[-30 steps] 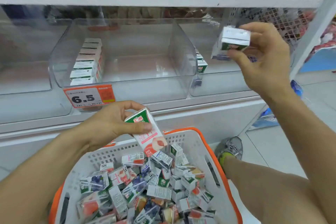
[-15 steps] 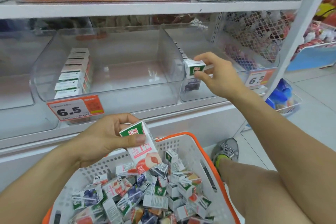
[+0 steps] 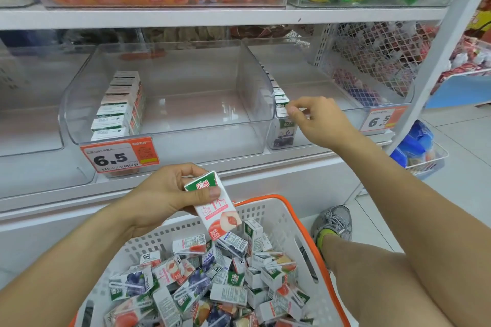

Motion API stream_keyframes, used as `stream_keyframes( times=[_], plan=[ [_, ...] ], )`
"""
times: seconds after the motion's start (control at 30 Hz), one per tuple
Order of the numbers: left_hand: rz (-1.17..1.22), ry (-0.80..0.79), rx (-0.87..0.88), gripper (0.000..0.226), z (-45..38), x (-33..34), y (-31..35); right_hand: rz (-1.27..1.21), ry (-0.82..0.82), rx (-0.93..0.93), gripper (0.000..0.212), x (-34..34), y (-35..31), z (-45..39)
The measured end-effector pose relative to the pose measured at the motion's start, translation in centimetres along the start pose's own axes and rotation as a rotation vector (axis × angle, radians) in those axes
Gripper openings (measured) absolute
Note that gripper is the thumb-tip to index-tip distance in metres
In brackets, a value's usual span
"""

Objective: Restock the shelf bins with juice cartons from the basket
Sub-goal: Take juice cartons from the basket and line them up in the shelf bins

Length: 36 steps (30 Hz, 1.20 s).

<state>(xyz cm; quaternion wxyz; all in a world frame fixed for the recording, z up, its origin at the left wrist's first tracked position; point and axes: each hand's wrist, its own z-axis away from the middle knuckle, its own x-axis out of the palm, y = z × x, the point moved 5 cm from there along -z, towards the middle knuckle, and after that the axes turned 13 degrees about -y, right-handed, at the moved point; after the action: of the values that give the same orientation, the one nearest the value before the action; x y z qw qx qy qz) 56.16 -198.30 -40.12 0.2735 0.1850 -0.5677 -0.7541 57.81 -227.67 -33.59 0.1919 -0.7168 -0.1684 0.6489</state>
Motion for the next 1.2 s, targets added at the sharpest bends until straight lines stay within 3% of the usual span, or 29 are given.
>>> stream_keyframes(
  times=[0.17,0.23,0.33,0.37,0.4,0.47,0.53,0.6,0.7,0.8,0.93,1.07,1.13,1.2],
  plan=[
    [0.026,0.031,0.008,0.09,0.0,0.0,0.1,0.171,-0.088,0.003,0.034,0.5,0.6,0.1],
    [0.05,0.035,0.015,0.079,0.2,0.0,0.1,0.149,0.017,-0.023,0.032,0.1,0.4,0.5],
    [0.048,0.05,0.01,0.051,0.9,0.2,0.5,0.004,0.309,-0.264,0.026,-1.2,-3.4,2.7],
    [0.029,0.058,0.004,0.045,1.2,0.2,0.7,-0.08,0.288,-0.337,0.026,-0.9,-5.3,3.6],
    [0.007,0.066,0.003,0.041,1.6,0.2,0.9,-0.185,0.166,-0.371,0.031,0.0,-7.2,4.3],
    [-0.059,0.089,0.001,0.033,2.3,0.1,1.1,-0.344,-0.268,-0.34,0.048,3.9,-10.4,6.0],
    [-0.166,0.128,-0.016,0.032,3.0,0.0,1.1,-0.192,-0.579,-0.312,0.067,7.9,-12.5,7.8],
    [-0.321,0.171,-0.04,0.035,3.8,-0.3,0.9,-0.052,-0.623,-0.383,0.073,10.2,-13.8,8.5],
    [-0.499,0.226,-0.047,0.038,5.6,-1.6,1.0,-0.066,-0.567,-0.408,0.079,11.3,-15.7,7.6],
    [-0.45,0.383,0.011,0.049,7.9,-3.8,1.3,-0.224,-0.549,-0.349,0.073,12.1,-17.5,6.3],
    [-0.299,0.527,0.173,0.067,11.7,-7.0,1.8,-0.721,-0.639,-0.273,0.063,13.9,-20.3,5.6],
    [-0.208,0.728,0.298,0.037,16.8,-12.2,0.7,-0.977,-0.589,-0.297,0.047,15.6,-24.1,4.7],
    [-0.312,0.932,0.255,0.025,19.8,-16.1,-1.4,-1.108,-0.53,-0.323,0.044,16.0,-26.8,3.6],
    [-0.394,1.17,0.184,0.028,22.7,-19.4,-3.6,-1.185,-0.473,-0.359,0.042,16.0,-30.2,2.3]
  ],
)
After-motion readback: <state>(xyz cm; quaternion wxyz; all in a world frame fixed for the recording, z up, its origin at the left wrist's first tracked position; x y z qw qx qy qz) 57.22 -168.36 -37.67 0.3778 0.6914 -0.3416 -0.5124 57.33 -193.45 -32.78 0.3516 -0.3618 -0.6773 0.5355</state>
